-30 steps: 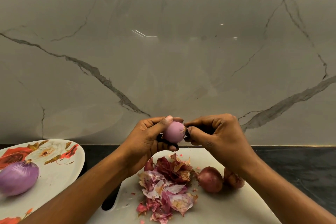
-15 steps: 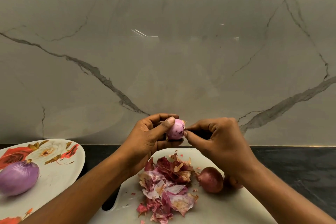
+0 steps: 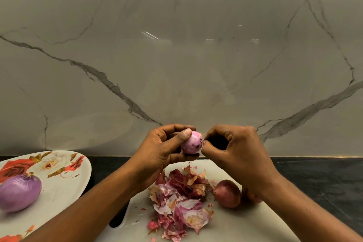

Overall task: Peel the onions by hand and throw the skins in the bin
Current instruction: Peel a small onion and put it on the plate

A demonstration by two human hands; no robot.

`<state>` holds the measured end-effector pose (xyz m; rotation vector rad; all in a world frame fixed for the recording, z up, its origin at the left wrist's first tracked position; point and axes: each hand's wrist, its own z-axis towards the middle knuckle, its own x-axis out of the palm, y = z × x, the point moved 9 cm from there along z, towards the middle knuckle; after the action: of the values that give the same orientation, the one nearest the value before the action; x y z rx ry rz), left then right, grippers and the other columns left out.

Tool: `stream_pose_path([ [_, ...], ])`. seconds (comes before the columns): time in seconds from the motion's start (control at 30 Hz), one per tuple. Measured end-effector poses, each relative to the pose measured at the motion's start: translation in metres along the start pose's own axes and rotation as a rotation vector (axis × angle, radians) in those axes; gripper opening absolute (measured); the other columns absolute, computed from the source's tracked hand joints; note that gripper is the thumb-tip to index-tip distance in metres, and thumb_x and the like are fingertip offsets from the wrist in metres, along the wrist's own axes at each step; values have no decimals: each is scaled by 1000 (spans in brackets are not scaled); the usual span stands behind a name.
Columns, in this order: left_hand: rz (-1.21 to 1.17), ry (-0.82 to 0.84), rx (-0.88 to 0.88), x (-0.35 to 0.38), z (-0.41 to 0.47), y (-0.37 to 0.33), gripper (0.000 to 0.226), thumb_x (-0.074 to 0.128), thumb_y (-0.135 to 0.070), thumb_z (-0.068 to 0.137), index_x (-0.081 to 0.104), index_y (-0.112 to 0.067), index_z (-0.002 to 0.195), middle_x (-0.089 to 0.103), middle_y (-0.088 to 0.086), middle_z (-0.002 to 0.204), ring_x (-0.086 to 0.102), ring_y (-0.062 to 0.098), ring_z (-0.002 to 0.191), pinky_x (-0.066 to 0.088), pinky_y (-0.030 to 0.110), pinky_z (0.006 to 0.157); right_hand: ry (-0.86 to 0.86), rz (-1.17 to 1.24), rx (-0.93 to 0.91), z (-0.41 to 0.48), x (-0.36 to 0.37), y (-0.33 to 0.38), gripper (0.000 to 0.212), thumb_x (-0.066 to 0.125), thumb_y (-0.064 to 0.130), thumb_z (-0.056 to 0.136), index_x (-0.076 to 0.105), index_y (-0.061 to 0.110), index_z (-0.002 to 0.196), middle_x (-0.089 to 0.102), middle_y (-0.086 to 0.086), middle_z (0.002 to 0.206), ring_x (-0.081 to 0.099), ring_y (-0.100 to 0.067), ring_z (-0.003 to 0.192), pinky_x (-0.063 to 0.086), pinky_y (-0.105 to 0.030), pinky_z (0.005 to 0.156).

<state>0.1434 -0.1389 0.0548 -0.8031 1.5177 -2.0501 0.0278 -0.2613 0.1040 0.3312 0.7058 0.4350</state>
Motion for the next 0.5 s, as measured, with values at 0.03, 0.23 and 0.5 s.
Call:
stream_pose_path([
  [0.03,-3,1,-2,0,0,0,35,70,-24,89,73,-6,119,75,17,119,76,37,106,66,38,79,-7,-2,3,0,-1,0,19,67,39,87,77,24,84,68,17,69,68,-3,67,55,-15,58],
  [0.23,-39,1,-24,-1,-1,0,35,68,-24,92,73,-5,121,74,19,120,76,43,101,66,34,76,-41,-15,26,1,-6,-1,19,65,36,85,77,22,83,70,14,71,69,-6,68,58,-23,61],
  [0.5,-109,16,-75,0,-1,3,33,64,-25,93,77,-5,116,73,23,120,74,46,96,67,37,77,-78,-50,73,2,-12,-7,11,69,32,85,74,24,78,67,14,67,67,-4,70,55,-17,59],
])
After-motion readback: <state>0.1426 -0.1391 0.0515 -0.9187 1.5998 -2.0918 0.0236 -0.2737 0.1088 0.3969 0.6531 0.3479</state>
